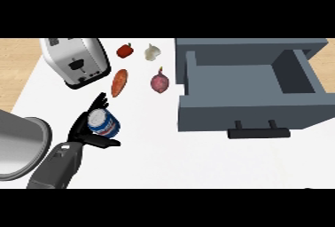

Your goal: Pick up the can, place it into the drawer and close the drawer

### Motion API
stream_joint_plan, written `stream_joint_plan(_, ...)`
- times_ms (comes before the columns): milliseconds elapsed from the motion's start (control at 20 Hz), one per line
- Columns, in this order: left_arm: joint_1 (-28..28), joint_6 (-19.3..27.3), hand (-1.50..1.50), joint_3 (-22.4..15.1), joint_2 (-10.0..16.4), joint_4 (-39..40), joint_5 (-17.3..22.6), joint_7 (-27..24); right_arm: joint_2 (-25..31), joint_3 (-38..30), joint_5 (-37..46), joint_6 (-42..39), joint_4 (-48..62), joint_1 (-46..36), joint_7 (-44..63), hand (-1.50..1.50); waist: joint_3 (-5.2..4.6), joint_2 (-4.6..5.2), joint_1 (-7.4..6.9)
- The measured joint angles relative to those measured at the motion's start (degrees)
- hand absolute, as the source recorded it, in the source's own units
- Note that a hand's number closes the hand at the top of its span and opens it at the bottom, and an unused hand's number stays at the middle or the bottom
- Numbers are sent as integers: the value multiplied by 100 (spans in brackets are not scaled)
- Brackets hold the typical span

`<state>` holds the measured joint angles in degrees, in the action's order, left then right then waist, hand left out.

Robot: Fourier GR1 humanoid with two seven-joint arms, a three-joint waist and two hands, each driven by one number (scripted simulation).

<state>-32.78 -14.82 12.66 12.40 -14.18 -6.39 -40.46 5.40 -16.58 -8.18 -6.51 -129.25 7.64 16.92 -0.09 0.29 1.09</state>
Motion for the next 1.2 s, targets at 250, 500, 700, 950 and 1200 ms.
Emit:
stream_joint_plan(250, -201, -369, 150, -31, 8, 183, -28, -80, -27, -14, 27, 21, 95, -84, -45, -150, 2, 8, 12)
stream_joint_plan(500, -343, -508, 150, -50, -159, 310, -49, -188, -2, -45, 81, 70, 153, -196, -24, -150, -1, 11, 21)
stream_joint_plan(700, -487, -592, 150, -30, -207, 259, -3, -130, 39, -41, 184, 121, 219, -336, 4, -150, 0, 7, 3)
stream_joint_plan(950, -541, 135, 150, 298, -527, 174, 316, -110, -82, 39, 298, 147, 111, -202, -70, -150, 3, -3, -19)
stream_joint_plan(1200, -607, 910, 150, 620, -787, -32, 665, -79, -32, -44, 304, 90, 196, -181, -185, -150, 6, -15, -44)
